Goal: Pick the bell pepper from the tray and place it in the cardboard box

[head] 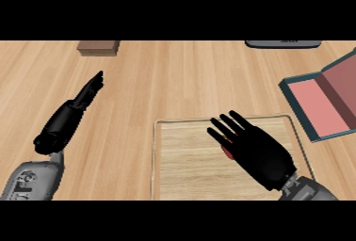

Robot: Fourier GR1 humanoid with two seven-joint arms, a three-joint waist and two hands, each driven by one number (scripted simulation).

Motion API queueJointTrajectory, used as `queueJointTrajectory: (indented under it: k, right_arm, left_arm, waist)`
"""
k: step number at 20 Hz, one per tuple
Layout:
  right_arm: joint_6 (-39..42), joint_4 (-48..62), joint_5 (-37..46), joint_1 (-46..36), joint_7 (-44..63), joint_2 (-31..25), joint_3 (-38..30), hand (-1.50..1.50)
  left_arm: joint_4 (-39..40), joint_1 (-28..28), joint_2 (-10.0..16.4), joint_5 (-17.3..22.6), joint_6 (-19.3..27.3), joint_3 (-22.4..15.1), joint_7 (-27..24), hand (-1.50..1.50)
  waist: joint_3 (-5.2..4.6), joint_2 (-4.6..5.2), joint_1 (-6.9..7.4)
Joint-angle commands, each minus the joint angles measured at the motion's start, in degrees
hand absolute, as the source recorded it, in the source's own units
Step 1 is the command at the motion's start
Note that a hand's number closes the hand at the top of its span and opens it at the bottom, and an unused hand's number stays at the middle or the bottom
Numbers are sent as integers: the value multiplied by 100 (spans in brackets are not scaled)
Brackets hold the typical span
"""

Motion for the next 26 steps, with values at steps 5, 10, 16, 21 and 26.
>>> queueJointTrajectory:
  k: [5,10,16,21,26]
  right_arm:
    - [-747,1461,385,-363,-392,424,-341,-150]
    - [-468,1133,573,-106,-629,437,-235,-150]
    - [-1588,1567,717,-321,-1287,506,-152,150]
    - [-1540,1971,530,-691,-912,1029,-777,150]
    - [-784,2727,-131,-917,1102,1977,-2668,150]
  left_arm:
    - [90,-138,-89,-42,-102,131,-8,0]
    - [-141,-85,-185,-50,-150,163,309,0]
    - [-626,221,-218,-112,-187,47,361,0]
    - [-443,-108,0,87,-394,334,384,0]
    - [-371,-59,-99,-37,-285,217,159,0]
  waist:
    - [1,10,16]
    - [1,1,5]
    - [3,-1,33]
    - [3,17,65]
    - [13,197,179]
